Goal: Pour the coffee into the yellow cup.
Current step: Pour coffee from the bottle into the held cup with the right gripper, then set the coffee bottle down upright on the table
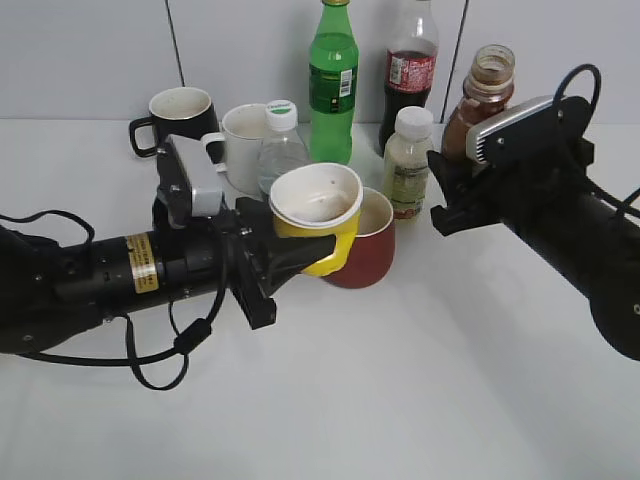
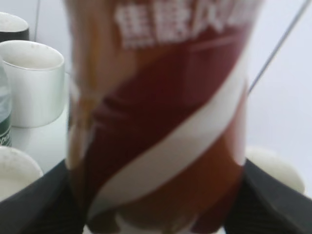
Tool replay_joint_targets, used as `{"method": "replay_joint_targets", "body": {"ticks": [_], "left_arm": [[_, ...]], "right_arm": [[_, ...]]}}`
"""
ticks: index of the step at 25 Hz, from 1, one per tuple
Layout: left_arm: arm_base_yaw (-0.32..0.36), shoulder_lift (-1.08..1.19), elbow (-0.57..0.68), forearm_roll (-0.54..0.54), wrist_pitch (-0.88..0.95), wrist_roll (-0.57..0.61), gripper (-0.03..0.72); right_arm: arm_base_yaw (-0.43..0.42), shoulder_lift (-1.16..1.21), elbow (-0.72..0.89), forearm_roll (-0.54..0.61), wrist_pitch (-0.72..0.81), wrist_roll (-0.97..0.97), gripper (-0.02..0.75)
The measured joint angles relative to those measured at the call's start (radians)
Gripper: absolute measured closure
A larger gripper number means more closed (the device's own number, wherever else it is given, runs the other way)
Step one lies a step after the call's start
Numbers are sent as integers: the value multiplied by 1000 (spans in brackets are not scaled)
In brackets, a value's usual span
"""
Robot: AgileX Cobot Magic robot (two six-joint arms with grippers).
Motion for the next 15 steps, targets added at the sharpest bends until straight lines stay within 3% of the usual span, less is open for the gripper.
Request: {"method": "replay_joint_targets", "body": {"ticks": [6,15], "left_arm": [[82,-74,52,-12,-1,0,413],[213,-103,104,-120,10,0,413]], "right_arm": [[-31,-1,81,32,3,160,227],[-108,106,107,40,-35,188,227]]}}
